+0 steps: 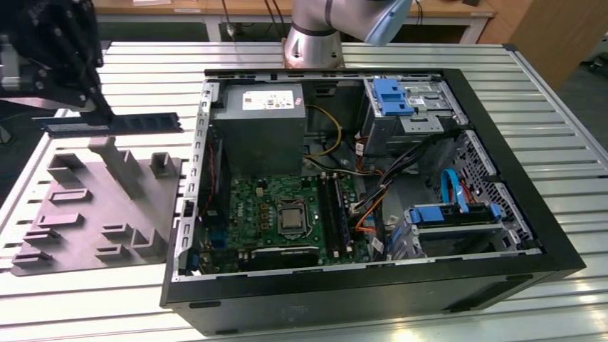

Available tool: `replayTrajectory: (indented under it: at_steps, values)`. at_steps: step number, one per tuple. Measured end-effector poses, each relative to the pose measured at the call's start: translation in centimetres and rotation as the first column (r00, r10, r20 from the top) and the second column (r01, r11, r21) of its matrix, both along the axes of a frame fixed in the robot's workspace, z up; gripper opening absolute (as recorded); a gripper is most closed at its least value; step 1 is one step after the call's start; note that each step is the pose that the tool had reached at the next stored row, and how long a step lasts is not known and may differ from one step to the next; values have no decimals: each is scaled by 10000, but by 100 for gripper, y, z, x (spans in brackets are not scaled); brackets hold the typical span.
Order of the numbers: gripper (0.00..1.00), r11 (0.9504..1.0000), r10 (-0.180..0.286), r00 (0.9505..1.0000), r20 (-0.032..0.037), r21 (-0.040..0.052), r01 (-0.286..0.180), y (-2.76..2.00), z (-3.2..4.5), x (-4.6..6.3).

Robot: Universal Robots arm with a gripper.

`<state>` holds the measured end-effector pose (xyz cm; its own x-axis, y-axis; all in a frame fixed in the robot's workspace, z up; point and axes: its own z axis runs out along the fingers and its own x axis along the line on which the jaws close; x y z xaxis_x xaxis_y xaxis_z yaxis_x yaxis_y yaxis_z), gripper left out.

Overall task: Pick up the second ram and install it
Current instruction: 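Pick up the second ram and move it above second insertion slot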

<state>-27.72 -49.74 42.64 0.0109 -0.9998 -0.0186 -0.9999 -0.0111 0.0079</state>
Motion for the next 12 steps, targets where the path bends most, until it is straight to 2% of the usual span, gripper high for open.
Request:
replayTrajectory:
  at_steps: [12]
  values:
    - [12,10000,0,10000,0,1,0,0,0,539]
